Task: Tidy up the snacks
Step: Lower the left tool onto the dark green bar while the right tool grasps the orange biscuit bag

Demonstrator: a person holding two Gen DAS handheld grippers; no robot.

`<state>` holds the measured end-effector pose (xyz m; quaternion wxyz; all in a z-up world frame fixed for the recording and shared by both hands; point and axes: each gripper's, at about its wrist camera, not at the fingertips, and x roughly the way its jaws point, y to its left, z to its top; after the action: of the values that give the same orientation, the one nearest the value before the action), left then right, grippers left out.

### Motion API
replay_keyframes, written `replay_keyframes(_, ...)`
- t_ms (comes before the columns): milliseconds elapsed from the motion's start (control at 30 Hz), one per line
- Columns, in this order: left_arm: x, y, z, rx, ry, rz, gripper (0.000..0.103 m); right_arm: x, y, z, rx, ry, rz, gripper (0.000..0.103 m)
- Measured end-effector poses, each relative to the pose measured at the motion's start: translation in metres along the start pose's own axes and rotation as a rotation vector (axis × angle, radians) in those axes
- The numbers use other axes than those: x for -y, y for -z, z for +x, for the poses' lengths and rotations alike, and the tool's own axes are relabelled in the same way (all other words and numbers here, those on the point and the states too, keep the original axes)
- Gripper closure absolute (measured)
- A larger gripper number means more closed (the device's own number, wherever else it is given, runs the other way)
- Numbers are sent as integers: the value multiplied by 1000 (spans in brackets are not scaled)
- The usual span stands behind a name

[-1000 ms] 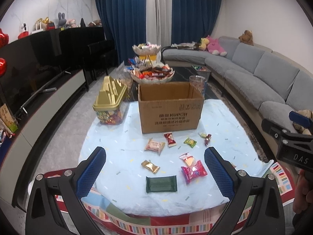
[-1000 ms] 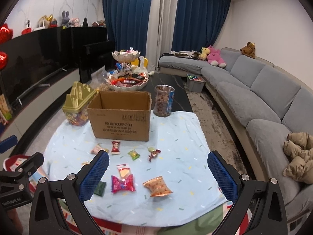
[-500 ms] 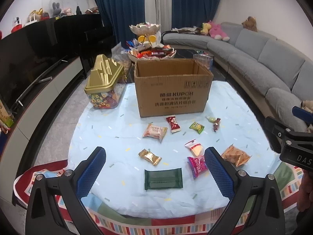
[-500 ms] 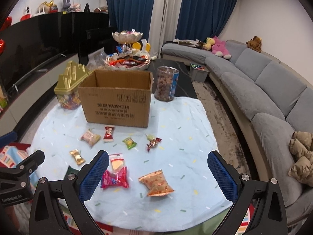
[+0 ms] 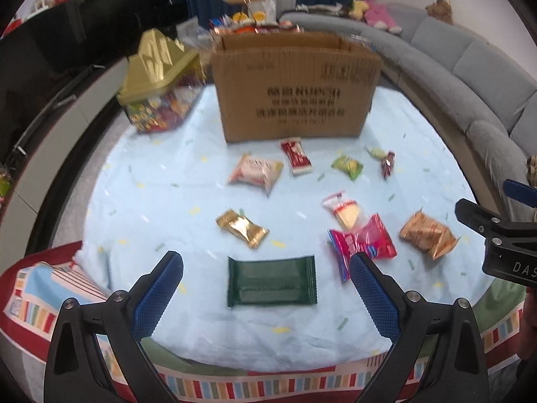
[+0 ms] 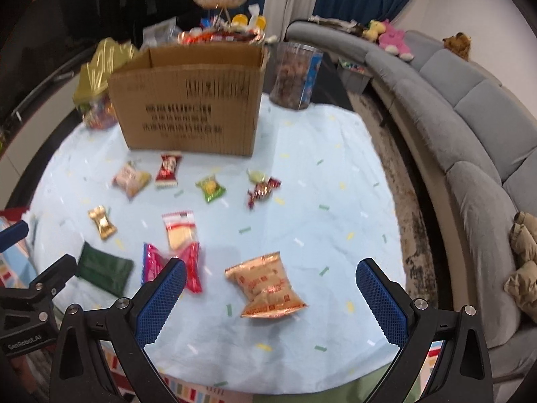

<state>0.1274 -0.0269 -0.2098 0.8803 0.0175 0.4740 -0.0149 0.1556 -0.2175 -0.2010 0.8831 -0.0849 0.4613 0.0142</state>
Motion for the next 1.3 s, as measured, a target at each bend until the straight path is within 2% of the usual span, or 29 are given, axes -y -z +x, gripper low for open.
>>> replay_keyframes(200, 3, 3, 27, -61, -4, 1, 2, -1, 3, 32, -89, -19, -11, 1)
replay_keyframes(400, 3, 7, 51, -115, -14, -5, 2, 1, 7, 55, -139, -7, -25, 1)
replay_keyframes(867, -1, 12, 85, -188, -35, -12, 2, 2, 13, 94, -213, 9, -38, 1)
replay_keyframes(1167, -2, 13, 98, -226, -9, -25, 2, 4, 16, 113, -259, 1, -28, 1)
replay_keyframes(1300, -5, 14, 104, -245, 4, -40, 6, 3, 17, 120, -275, -3, -37, 1)
